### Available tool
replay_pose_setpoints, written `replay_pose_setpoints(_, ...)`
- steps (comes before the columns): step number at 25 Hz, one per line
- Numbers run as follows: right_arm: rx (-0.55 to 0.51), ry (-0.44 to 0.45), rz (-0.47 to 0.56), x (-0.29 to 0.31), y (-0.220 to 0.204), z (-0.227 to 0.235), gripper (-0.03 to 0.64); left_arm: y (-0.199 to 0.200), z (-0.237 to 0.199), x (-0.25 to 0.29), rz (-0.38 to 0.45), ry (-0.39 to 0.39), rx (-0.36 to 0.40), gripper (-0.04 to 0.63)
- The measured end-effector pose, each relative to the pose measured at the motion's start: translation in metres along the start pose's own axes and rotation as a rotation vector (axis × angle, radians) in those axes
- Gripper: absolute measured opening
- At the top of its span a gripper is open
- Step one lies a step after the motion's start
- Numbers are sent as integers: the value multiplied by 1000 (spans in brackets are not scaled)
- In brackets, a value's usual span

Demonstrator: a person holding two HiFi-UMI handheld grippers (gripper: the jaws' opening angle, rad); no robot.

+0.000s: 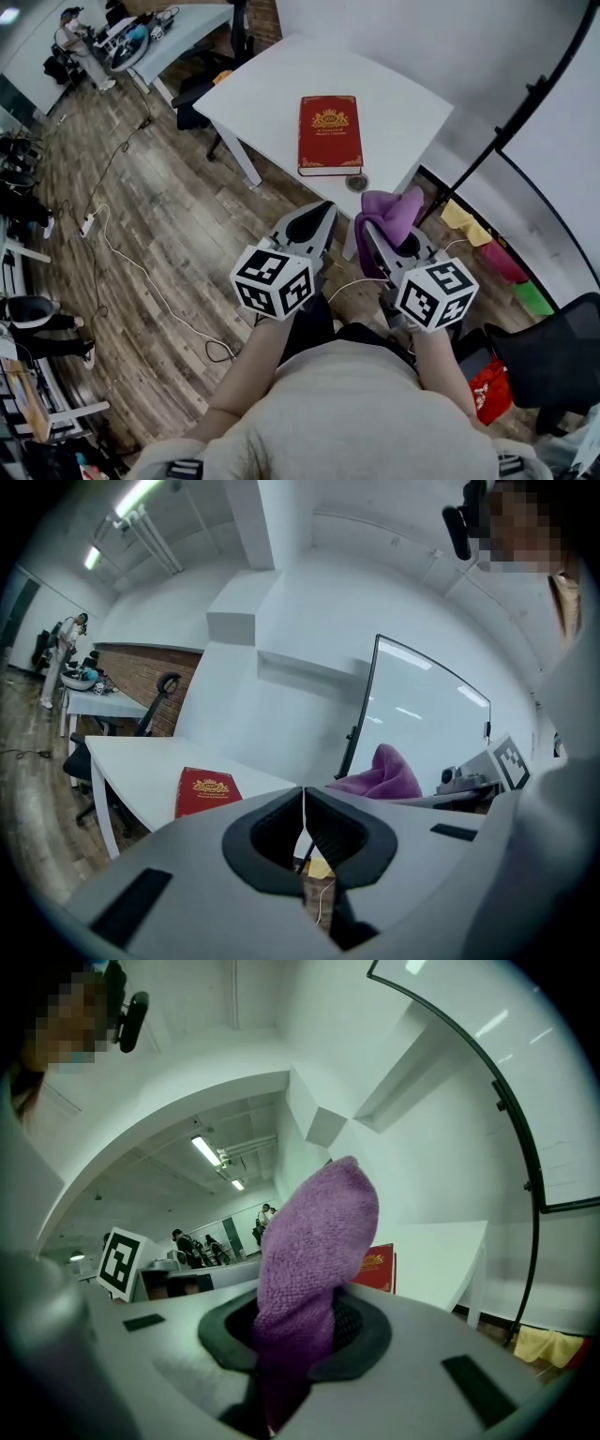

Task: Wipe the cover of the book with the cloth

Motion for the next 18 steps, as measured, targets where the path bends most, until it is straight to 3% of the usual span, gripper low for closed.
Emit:
replay_pose_setpoints(9, 39, -56, -6, 60, 17, 39, 84, 17, -61, 48, 0, -31, -29, 25)
replay_pose_setpoints(18, 42, -55, -45, 150, 49, 63, 84, 48, -147, 95, -13, -31, -69, 25)
Point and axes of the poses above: the fingertips, and each gripper's own axes: x forward along the fingers, z to its right, y out of its top, the point moved 6 cm from there along -x, backward along the fingers, and after that the axes turned 2 degrees about -y, right-handed, at the moved point
